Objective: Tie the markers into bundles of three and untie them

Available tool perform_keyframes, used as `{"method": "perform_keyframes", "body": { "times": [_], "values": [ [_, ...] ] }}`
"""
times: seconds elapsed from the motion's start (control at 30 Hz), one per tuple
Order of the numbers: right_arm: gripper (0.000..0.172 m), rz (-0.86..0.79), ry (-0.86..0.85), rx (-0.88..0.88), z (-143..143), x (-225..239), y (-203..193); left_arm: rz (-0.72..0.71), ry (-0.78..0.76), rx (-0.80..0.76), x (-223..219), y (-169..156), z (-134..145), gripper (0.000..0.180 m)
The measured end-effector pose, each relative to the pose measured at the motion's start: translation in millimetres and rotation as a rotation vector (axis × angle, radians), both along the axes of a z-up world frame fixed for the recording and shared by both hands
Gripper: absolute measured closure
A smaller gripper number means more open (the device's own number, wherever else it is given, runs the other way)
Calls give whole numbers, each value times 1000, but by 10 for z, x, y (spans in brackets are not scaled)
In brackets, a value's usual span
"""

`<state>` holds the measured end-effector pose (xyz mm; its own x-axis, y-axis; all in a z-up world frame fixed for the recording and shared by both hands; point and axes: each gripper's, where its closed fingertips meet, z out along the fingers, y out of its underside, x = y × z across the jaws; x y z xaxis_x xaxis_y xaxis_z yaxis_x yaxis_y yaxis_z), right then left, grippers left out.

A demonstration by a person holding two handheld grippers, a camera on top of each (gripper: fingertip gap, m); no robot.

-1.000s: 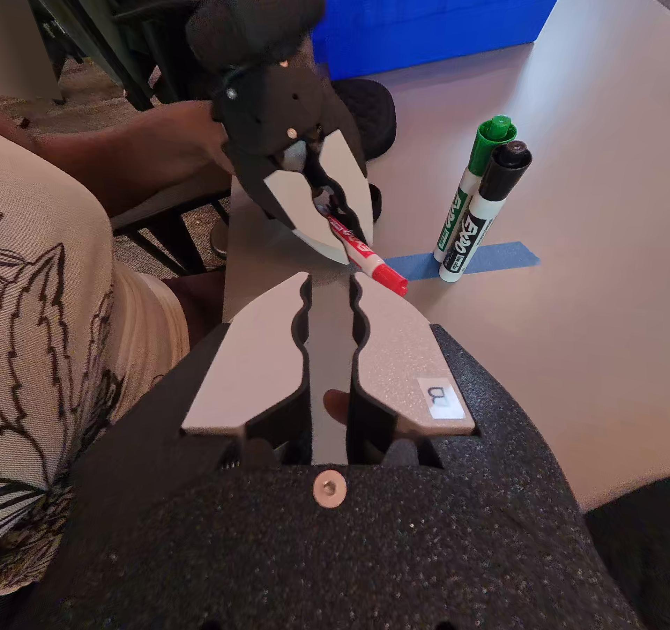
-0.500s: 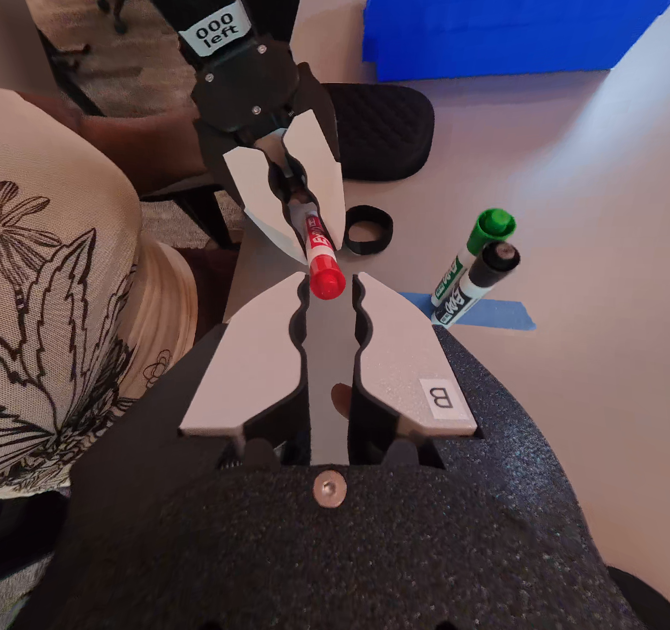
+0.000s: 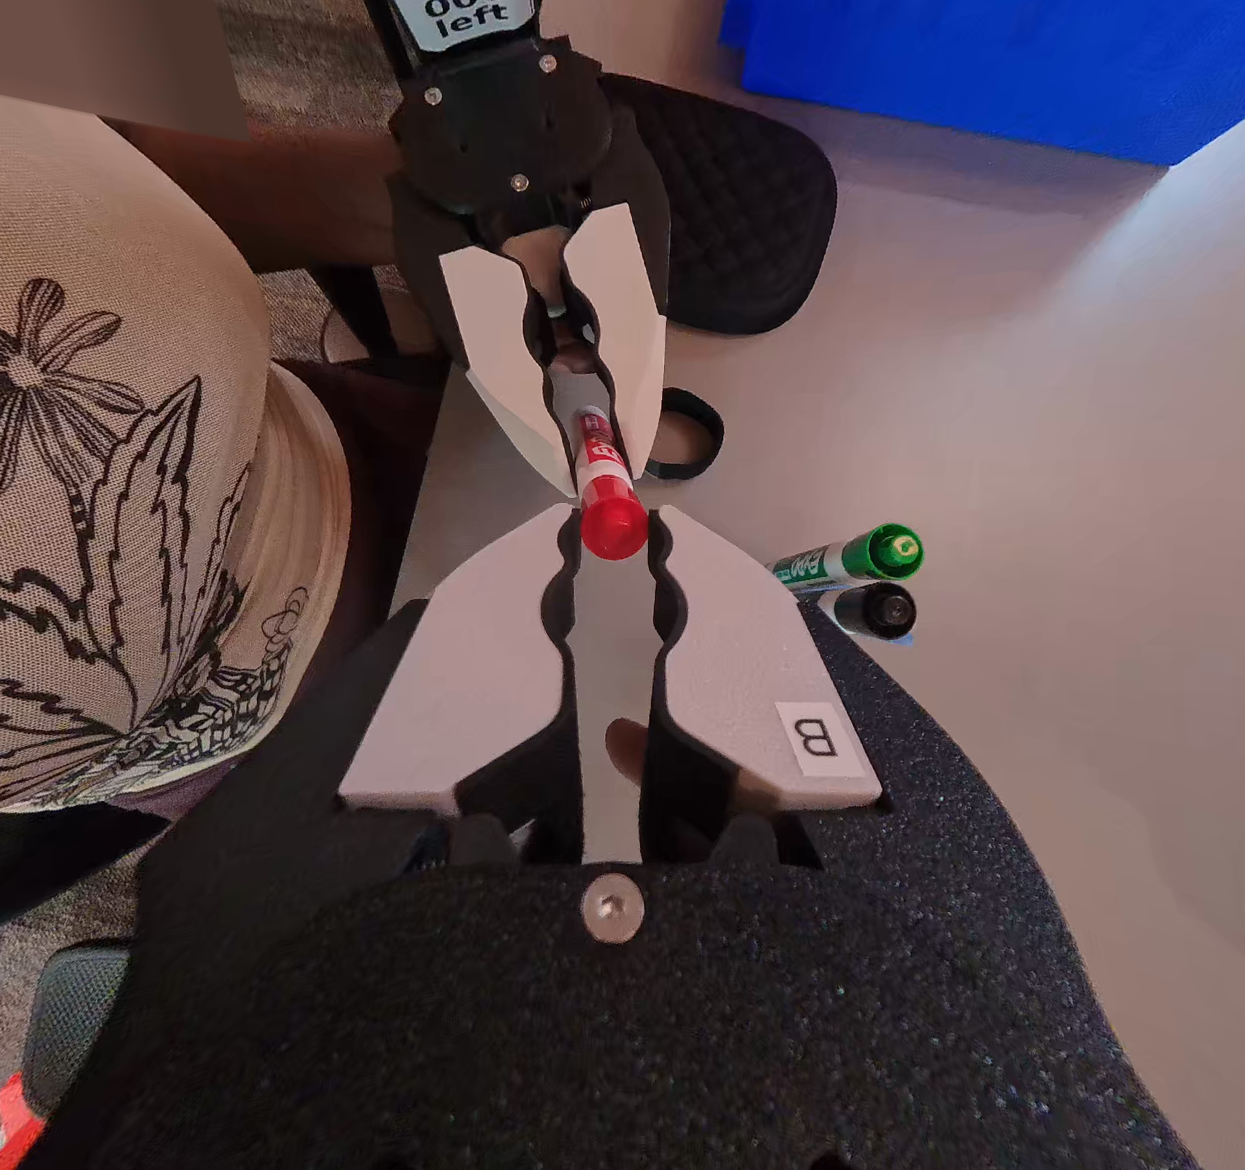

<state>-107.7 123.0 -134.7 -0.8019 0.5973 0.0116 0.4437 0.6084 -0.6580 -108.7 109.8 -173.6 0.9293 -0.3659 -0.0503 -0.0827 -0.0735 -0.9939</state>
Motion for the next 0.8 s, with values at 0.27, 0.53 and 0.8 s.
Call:
{"method": "perform_keyframes", "body": {
  "times": [0.27, 0.53, 0.8],
  "values": [
    [153, -96, -65, 358, 22, -196, 266, 150, -57, -71, -318, -192, 4, 124],
    [153, -159, -167, 524, -182, -315, 420, 122, -130, -28, -324, -268, 63, 124],
    [153, -155, -186, 565, -257, -371, 444, 114, -111, -31, -300, -270, 48, 124]
  ]
}}
